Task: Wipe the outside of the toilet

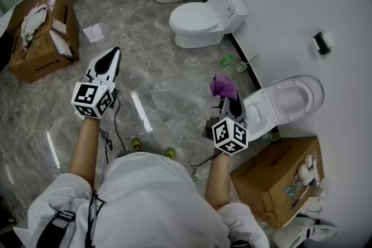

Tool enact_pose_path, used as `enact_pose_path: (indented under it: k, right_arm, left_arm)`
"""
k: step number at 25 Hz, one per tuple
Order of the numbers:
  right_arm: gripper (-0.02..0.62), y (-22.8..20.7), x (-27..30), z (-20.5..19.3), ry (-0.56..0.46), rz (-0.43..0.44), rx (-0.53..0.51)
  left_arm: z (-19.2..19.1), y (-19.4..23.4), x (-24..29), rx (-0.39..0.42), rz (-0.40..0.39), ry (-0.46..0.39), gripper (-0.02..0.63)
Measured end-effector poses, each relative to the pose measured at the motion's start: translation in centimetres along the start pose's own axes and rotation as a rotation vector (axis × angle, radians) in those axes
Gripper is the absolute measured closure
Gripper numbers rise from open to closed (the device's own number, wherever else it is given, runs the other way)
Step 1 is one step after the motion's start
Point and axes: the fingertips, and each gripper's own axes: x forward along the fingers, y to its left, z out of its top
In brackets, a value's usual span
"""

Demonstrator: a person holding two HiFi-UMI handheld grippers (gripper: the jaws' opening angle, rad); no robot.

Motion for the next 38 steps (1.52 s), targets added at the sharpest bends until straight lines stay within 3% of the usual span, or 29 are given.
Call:
enact_pose_path:
  k: [11, 24, 31, 38]
  right_arm:
    - [0.512, 1.4, 0.0, -0.1, 0.0, 0.009, 0.013]
    - [0.509, 4.8, 2.6, -3.4, 0.025, -0.019, 0.093]
    - [0.509, 3.9, 10.0, -3.7, 0.023, 0.013, 0.085]
    - [0.509, 0.1, 22.1, -3.0, 0.054, 0.046, 0.042]
  left_arm:
    - [-0.5, 0.6, -0.7, -0.007, 0.004, 0.009, 0.592]
    - [-3.9, 5.3, 0.1, -0.043, -0.026, 0.06, 0.592]
    - [-5.3, 6.4, 6.6, -0.02, -0.035, 0.083, 0.592]
    - [-6.7, 6.9, 19.0, -0.014, -0.028, 0.104, 0.592]
